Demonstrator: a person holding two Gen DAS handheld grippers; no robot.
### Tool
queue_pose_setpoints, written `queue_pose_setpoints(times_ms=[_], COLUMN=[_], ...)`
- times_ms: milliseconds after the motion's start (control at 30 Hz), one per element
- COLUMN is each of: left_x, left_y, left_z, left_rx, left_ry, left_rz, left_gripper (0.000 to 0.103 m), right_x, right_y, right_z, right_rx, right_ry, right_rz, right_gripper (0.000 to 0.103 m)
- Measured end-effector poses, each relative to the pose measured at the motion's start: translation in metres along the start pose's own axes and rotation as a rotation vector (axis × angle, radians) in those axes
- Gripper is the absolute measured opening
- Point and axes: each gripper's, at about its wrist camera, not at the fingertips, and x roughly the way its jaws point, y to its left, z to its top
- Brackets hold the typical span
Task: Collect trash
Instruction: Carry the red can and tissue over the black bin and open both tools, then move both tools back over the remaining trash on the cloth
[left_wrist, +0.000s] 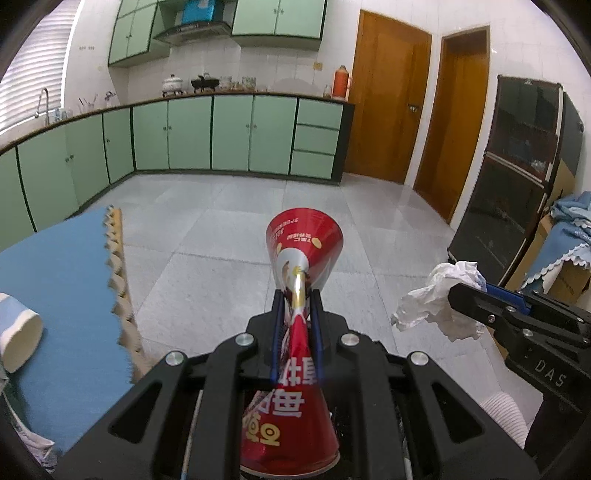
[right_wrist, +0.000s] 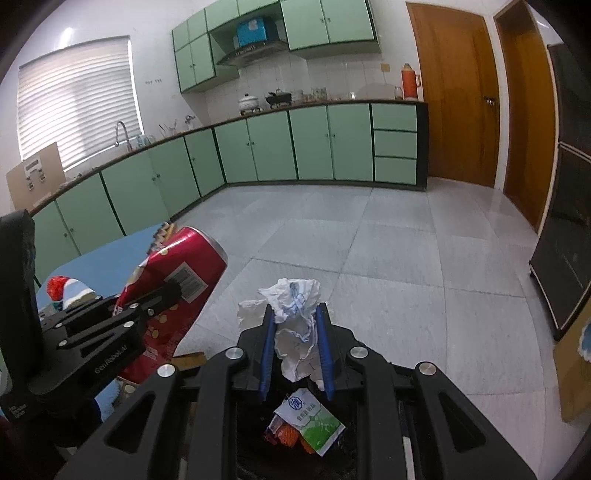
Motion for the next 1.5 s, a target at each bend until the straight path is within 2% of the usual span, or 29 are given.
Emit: queue_pose_setpoints(times_ms=[167, 233, 333, 400, 533, 867, 1000, 1167, 1333, 1500], left_x=[0.014, 0.016, 0.015, 0.014, 0.008, -0.031, -0.064, -0.107, -0.153, -0.196], left_y=[0.004, 0.001, 0.002, 0.001, 0.005, 0.015, 0.027, 0.051, 0.085, 0.127], left_z=[-0.003, -0.003, -0.002, -0.001, 0.003, 0.014, 0.018, 0.019, 0.014, -0.003], left_rx=[-0.009, -0.010, -0.018, -0.023, -0.035, -0.057, -0.060, -0.088, -0.117, -0.162], left_ry=[0.061, 0.063, 0.063, 0.060, 0.050, -0.024, -0.080, -0.135, -0.177, -0.206], left_rz=[-0.012, -0.013, -0.018, -0.021, -0.025, 0.002, 0.039, 0.098, 0.216, 0.359], left_gripper=[0.018, 0.032, 0.043, 0.046, 0.051, 0.064, 0.072, 0.080, 0.082, 0.082], right_x=[0.017, 0.019, 0.020, 0.020, 0.017, -0.007, -0.024, -0.042, -0.053, -0.049], right_y=[-0.010, -0.013, -0.014, -0.014, -0.011, -0.001, 0.018, 0.054, 0.102, 0.147], right_z=[-0.003, -0.004, -0.005, -0.004, -0.004, 0.006, 0.015, 0.021, 0.021, 0.013], right_rx=[0.033, 0.041, 0.041, 0.043, 0.043, 0.031, 0.003, -0.030, -0.090, -0.131], right_ry=[0.051, 0.058, 0.063, 0.063, 0.056, -0.003, -0.053, -0.112, -0.164, -0.173], right_rz=[0.002, 0.001, -0.006, -0.007, -0.010, -0.007, 0.016, 0.094, 0.193, 0.274], right_gripper=[0.030, 0.030, 0.038, 0.041, 0.059, 0.074, 0.082, 0.092, 0.094, 0.094])
